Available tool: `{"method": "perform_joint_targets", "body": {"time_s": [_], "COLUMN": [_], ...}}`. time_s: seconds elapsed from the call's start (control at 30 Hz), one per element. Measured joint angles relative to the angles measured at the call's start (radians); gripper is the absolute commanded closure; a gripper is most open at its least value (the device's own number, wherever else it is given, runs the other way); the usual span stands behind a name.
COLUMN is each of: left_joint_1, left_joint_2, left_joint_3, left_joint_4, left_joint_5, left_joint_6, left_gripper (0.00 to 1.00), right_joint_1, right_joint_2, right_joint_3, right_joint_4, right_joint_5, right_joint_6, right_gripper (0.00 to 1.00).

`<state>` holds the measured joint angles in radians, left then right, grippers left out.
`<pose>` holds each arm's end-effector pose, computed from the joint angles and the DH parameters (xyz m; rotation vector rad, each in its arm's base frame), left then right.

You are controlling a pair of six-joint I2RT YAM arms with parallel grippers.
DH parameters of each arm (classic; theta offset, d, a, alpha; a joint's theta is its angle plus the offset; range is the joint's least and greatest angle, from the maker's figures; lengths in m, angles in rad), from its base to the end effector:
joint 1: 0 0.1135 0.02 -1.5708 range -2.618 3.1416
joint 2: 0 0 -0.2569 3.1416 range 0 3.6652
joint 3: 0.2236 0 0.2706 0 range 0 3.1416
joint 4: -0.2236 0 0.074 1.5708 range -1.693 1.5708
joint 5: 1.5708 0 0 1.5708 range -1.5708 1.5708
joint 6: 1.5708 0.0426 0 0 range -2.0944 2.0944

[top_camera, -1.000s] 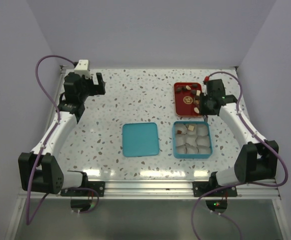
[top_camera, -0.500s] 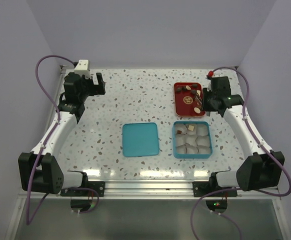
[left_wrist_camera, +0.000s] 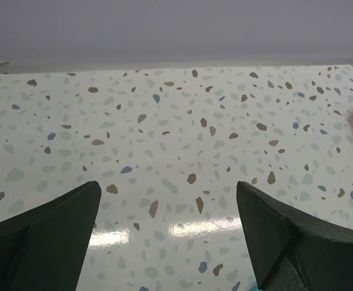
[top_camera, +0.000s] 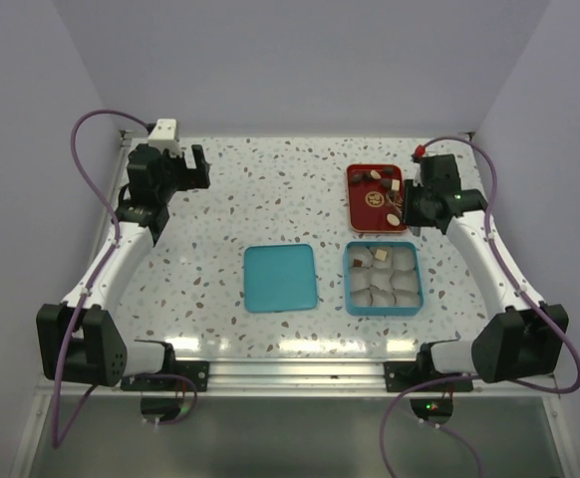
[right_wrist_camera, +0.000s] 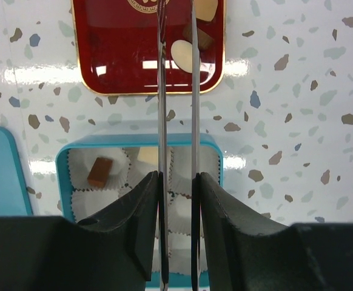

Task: Pack the chocolate
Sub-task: Pick up the fake chocolate from the plate.

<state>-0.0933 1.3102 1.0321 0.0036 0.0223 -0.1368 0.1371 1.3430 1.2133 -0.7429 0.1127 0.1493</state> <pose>0.3347 -0.0323 0.3154 -0.0246 1.8489 -0.1812 0.3040 0.0371 0.3000 0.0649 2.4350 -0.0095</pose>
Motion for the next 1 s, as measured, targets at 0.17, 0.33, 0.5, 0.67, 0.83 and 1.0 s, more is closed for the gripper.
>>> {"method": "perform_joint_targets", "body": {"time_s": [0.17, 0.33, 0.5, 0.67, 0.83, 1.0], "left_joint_1": [0.000, 0.000, 0.000, 0.000, 0.000, 0.000], "left_joint_2": [0.000, 0.000, 0.000, 0.000, 0.000, 0.000], "left_joint_3": [0.000, 0.000, 0.000, 0.000, 0.000, 0.000], "left_joint_4": [0.000, 0.000, 0.000, 0.000, 0.000, 0.000], "left_joint_5": [0.000, 0.000, 0.001, 0.001, 0.001, 0.001], "left_joint_6": [0.000, 0.000, 0.000, 0.000, 0.000, 0.000], "left_gripper": [0.00, 0.00, 0.00, 0.00, 0.00, 0.00], "right_joint_1": [0.009, 0.014, 0.014, 0.014, 0.014, 0.014], "right_joint_2": [-0.043, -0.095, -0.100, -0.100, -0.100, -0.100], "right_joint_3": [-0.017, -0.042, -0.059, -0.065, -0.066, -0.076], "right_joint_4": [-0.034, -0.064, -0.075, -0.080, -0.081, -0.084], "right_joint_5": [0.000, 0.002, 0.006, 0.008, 0.008, 0.008], "right_joint_6": [0.006, 0.011, 0.015, 0.015, 0.015, 0.018], "right_gripper": [0.64, 0.64, 0.63, 0.62, 0.60, 0.60]}}
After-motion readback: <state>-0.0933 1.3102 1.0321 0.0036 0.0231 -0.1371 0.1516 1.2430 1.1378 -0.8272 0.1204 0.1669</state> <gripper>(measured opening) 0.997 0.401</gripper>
